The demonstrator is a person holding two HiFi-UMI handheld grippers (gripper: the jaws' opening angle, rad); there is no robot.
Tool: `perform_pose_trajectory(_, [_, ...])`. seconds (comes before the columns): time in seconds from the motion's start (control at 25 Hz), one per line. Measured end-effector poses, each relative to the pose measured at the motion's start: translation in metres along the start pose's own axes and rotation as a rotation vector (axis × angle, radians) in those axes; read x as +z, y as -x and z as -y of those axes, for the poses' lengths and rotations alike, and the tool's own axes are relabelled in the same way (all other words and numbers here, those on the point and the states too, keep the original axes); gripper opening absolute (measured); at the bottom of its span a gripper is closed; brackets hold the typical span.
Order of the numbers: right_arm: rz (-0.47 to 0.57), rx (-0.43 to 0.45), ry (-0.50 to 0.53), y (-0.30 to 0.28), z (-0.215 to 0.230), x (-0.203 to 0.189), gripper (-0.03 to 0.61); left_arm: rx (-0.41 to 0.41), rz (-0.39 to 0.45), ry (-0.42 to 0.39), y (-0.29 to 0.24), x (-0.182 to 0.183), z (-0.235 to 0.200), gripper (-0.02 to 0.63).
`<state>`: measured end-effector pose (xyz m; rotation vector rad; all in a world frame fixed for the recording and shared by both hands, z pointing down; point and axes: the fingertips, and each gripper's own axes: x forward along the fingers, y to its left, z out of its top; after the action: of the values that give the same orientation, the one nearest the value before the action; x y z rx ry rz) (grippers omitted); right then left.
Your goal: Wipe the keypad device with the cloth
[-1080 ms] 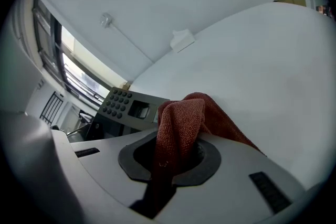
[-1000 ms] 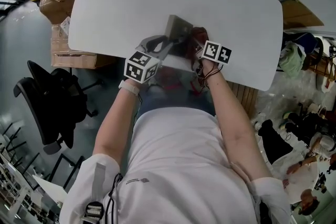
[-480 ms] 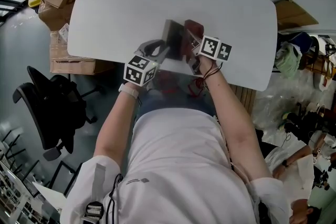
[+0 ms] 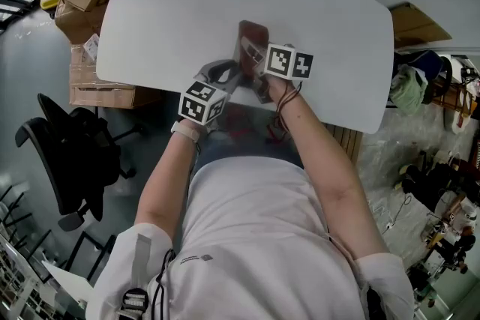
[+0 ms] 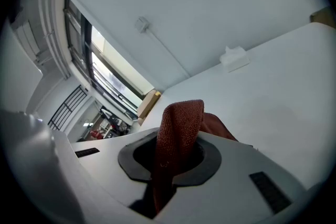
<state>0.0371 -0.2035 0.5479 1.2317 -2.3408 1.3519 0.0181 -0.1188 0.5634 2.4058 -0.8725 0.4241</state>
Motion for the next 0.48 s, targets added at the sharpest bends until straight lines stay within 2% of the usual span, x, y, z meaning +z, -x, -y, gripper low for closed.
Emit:
perform_pose_trajectory(0.28, [0.048,0.038,-0.110,0.002,0.013,-0.001,0.054,0.007,0.005,0.005,0.001,0.000,0.001,0.132])
perform_pose_trajectory(0.48, [0.068,-0.006,-0.193,0.006,0.036,-0.007,0.054,0.009,0.010,0.008,0.002,0.000,0.000,0.132])
